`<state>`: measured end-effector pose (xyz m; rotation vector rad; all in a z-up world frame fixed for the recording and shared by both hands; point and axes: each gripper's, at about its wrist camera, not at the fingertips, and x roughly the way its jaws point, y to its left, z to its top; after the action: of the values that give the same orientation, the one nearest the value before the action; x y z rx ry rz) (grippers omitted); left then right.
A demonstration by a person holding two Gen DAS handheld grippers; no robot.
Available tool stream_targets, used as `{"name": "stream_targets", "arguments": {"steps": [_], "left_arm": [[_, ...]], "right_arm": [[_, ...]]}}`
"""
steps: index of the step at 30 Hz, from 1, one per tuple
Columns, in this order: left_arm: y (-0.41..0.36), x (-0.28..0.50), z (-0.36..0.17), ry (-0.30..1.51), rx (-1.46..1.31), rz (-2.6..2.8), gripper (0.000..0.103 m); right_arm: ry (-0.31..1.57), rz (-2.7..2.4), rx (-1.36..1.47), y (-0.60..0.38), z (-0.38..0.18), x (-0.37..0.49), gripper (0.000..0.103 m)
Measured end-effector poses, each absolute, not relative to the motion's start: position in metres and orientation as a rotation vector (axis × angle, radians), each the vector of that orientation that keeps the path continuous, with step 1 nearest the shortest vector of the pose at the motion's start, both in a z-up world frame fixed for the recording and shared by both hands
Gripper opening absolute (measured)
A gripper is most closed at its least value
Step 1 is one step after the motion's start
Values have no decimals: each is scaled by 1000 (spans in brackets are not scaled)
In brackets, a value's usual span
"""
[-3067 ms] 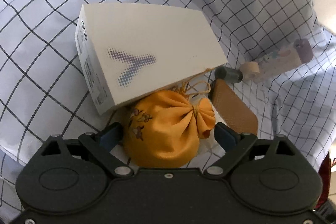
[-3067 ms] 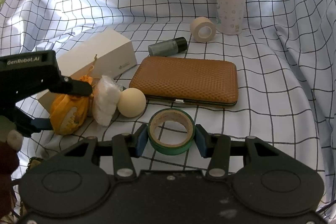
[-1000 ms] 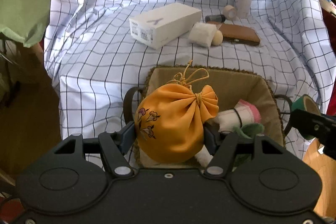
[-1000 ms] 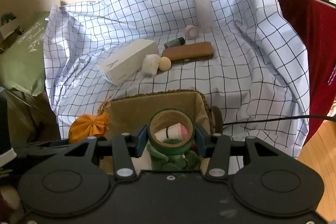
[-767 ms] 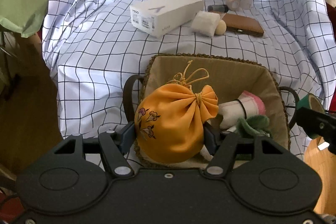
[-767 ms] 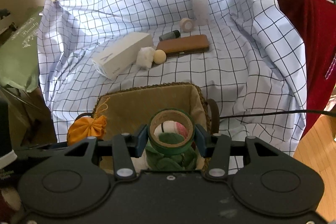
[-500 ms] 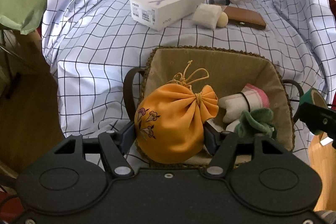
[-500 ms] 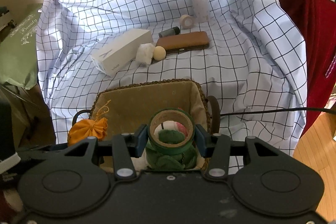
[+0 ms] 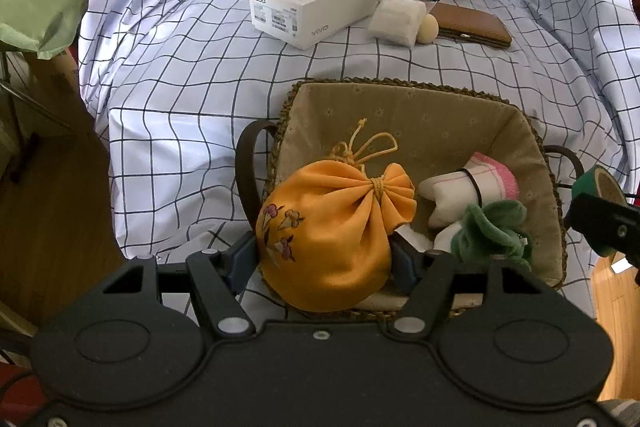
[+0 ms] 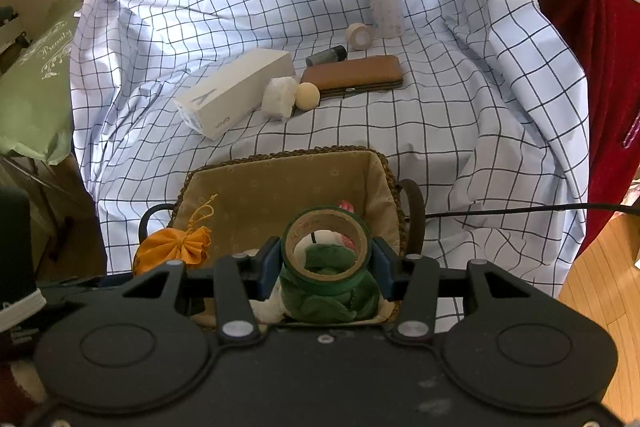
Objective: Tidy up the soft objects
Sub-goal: 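Carry the orange pouch and green tape over the basket with both tools, then release the orange pouch into the basket with the left tool while the right drops the tape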
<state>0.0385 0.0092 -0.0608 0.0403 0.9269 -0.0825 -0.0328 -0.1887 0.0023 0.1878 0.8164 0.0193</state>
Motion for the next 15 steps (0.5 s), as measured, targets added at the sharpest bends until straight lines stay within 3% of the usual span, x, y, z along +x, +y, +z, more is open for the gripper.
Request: {"name": "stream_targets", "arguments": {"steps": [15], "left_arm": [[11, 37, -59, 919, 32, -84, 66]], "right_arm": [[853, 56, 171, -185, -3, -23, 47]]}}
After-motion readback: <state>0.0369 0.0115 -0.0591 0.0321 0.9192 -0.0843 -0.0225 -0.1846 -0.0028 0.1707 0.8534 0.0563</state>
